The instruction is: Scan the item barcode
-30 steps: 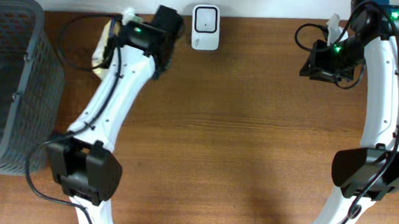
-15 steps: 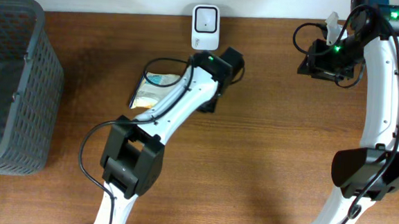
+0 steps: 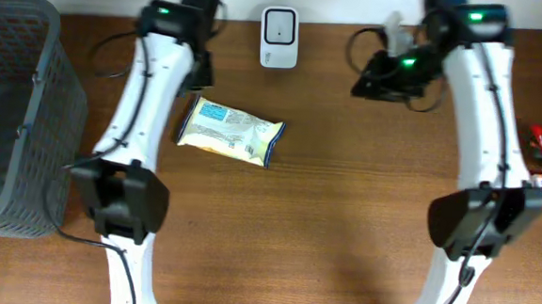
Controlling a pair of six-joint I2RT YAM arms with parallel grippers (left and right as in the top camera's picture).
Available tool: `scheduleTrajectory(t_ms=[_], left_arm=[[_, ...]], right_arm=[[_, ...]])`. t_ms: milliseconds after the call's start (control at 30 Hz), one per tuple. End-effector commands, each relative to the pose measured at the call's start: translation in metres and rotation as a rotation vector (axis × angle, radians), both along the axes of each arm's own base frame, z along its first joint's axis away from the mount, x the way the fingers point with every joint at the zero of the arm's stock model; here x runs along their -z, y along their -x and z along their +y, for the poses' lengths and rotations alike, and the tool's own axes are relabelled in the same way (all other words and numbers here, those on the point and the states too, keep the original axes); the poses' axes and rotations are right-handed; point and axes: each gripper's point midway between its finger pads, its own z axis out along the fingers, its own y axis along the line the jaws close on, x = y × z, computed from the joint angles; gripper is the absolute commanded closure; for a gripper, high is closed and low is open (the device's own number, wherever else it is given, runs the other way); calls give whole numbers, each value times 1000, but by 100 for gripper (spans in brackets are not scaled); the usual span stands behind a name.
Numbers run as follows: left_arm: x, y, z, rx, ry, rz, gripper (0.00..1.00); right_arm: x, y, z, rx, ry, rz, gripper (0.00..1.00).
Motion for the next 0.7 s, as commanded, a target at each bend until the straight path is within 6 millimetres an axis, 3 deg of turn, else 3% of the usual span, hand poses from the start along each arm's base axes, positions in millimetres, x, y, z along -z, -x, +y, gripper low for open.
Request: scheduleTrajectory(t_ms=[0,67,100,200,300,400,433,467,567,667], left_arm=[[11,5,30,-107,-7,24,96],[13,3,47,-142,-14,21,99],[13,3,62,-176,-12,18,98],[13,4,77,-209,-9,21,95],[13,6,91,-240,-9,23,98],[13,7,97,-253,-8,24,97],[13,7,97,-253,-8,26,97],[13,8,97,-252,-9,29,97],[16,9,88,-243,45,42,100],[24,10,46,-135,242,90,100]], right_arm=[[16,1,92,-154,-150,9,96],[32,-4,143,-181,-226,27,96],[52,-5,173,-171,-242,67,96],[86,-2,214,-166,-262,130,96],[128,2,233,-135,-247,216,96],[170,6,227,-102,-197,304,96],[185,9,216,-76,-142,337,96],[200,12,199,-39,-44,362,96],[219,20,146,10,215,381,96],[222,22,85,5,389,403,96]])
